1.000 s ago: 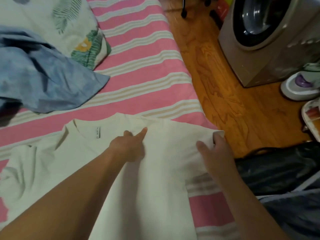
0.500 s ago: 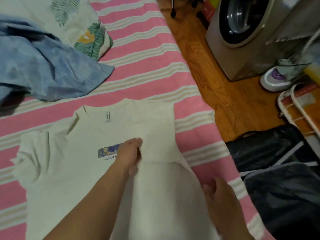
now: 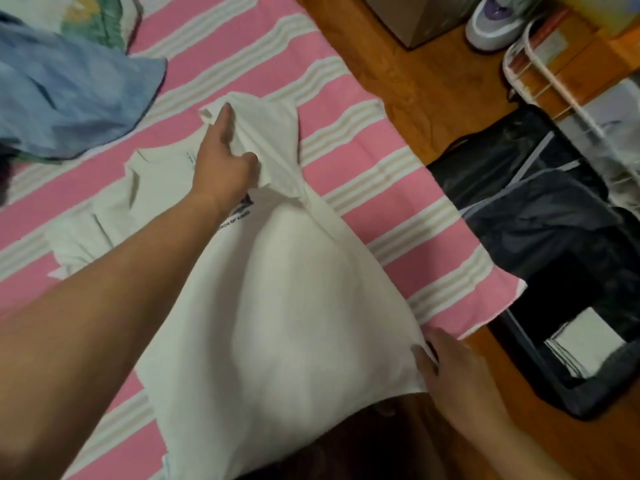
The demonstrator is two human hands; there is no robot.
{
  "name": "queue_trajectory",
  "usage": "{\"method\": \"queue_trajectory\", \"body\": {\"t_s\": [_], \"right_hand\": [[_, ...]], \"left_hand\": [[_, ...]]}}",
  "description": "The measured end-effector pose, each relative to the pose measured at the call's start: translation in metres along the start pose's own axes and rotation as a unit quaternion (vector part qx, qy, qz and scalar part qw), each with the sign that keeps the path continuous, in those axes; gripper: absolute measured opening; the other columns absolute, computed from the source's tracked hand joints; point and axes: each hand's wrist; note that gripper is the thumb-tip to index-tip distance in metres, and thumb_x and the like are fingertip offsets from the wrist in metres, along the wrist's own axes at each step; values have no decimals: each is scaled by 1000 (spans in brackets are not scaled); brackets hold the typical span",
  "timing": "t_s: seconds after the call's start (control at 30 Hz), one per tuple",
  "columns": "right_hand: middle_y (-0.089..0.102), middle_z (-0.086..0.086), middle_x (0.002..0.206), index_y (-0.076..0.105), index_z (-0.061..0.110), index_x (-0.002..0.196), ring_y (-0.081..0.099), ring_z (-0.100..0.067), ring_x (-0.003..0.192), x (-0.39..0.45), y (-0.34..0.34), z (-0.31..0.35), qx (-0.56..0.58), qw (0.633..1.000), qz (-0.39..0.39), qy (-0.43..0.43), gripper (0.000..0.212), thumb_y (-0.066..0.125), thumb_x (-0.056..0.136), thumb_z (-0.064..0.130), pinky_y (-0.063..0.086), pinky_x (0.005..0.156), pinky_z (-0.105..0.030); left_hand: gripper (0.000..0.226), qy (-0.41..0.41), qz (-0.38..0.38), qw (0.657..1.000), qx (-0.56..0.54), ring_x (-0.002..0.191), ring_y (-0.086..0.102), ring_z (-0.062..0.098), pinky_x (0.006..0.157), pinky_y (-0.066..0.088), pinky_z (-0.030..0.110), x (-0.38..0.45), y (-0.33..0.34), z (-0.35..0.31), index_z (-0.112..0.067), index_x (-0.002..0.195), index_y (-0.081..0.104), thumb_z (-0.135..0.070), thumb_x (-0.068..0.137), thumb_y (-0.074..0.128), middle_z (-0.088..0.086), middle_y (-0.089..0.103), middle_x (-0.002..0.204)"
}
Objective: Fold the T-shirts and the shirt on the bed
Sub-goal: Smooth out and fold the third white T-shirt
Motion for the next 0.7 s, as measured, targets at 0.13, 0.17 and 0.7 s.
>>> {"method": "queue_trajectory", "body": {"t_s": [0.13,0.17,0.7], "right_hand": [[58,13,81,58,29,93,57,-10,62,-33,43,38,-43,986,51,-156,8,53,96,33,48,53,-27],[60,13,85,60,31,97,59,-8,62,-36,55,46,-49,982,79,-167,15,46,96,36,50,54,-25],[63,8,81,69,28,85,63,-16,71,-54,107,74,-93,935,231,-252,17,75,77,42,55,60,-31]], "left_hand": [[85,-48,-12,999,2,138,49,18,112,44,38,-22,-63,44,-18,154,37,-3,74,59,-4,48,153],[72,-67,-1,998,7,128,57,25,104,49,41,-27,-74,57,-18,141,50,-1,71,60,-1,60,137],[97,-172,-54,980,84,138,42,33,101,52,48,-73,-123,111,-32,161,13,-15,83,69,4,19,162]]}}
Point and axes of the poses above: each hand's wrist, its own x-axis towards the middle knuckle, its own y-axis out of the palm, z = x × y
